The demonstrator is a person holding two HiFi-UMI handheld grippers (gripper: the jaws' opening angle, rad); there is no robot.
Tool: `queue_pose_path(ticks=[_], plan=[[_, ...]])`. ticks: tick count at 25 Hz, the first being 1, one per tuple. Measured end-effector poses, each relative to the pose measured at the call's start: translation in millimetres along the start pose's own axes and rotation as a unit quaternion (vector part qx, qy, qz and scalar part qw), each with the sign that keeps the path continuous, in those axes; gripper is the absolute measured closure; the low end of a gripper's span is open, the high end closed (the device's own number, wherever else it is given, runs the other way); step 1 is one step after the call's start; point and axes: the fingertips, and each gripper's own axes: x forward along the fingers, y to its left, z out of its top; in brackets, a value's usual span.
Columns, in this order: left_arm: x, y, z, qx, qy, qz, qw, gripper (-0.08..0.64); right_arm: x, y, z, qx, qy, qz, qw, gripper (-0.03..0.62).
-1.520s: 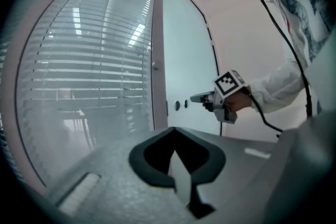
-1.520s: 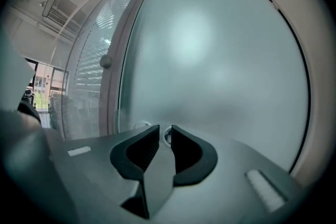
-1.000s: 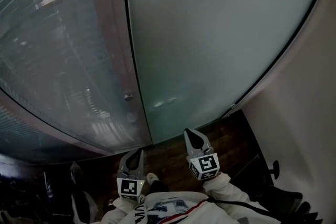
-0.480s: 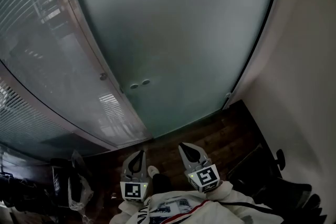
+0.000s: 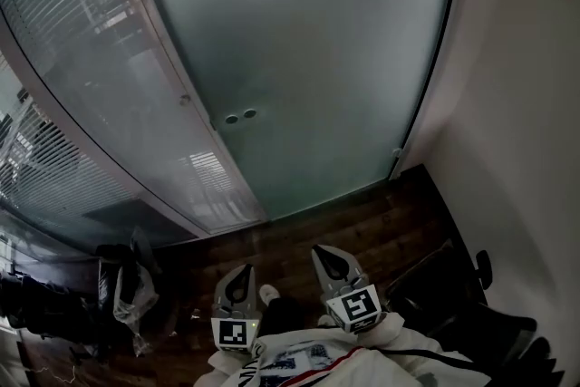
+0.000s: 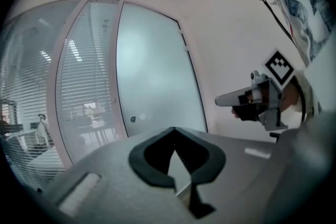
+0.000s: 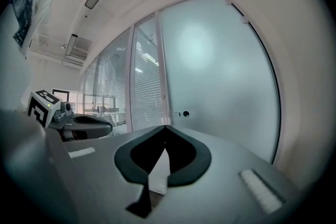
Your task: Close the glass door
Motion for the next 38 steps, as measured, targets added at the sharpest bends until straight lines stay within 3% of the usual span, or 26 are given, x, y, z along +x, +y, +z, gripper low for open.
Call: queue_pose_path(ticks=[11,15,21,25,30,38], plan=[[-74.5,-18.4,13.9,0.021,-0.001,-0.006,0.9998,0.561,-43.0,51.2,-14.7,0.017,0.023,-0.005,1.0,0.584],[-131.4,-8.4,13.6,0.022,-0.015,0.01,0.9996,0.561,-56.8,99.3,-17.3,0.005,0.024,0.006,1.0,0.584],[-233.9,7.7,-12.0,-0.014,-0.013,0.041,0.999,0.561,-84.6,190.5,-18.7,-0.005,0.022,0.018,1.0,0.584],[-280.1,0.3,-25.8,-0.033,-0.014,0.038,0.9986,0.561,-121.6,236.1,-18.8,-0.019,0.021,0.019,0.999,0.584],[-306.6,-30.9,-31.7,-0.046,-0.022,0.012,0.9986,0.561,-178.5,241.1,-26.2,-0.025,0.028,-0.024,0.999,0.586],[-313.5,-81.6,-26.5,-0.044,-0.014,-0.028,0.9985,0.561,-227.9,222.8,-29.0,-0.018,0.029,-0.051,0.998,0.586]])
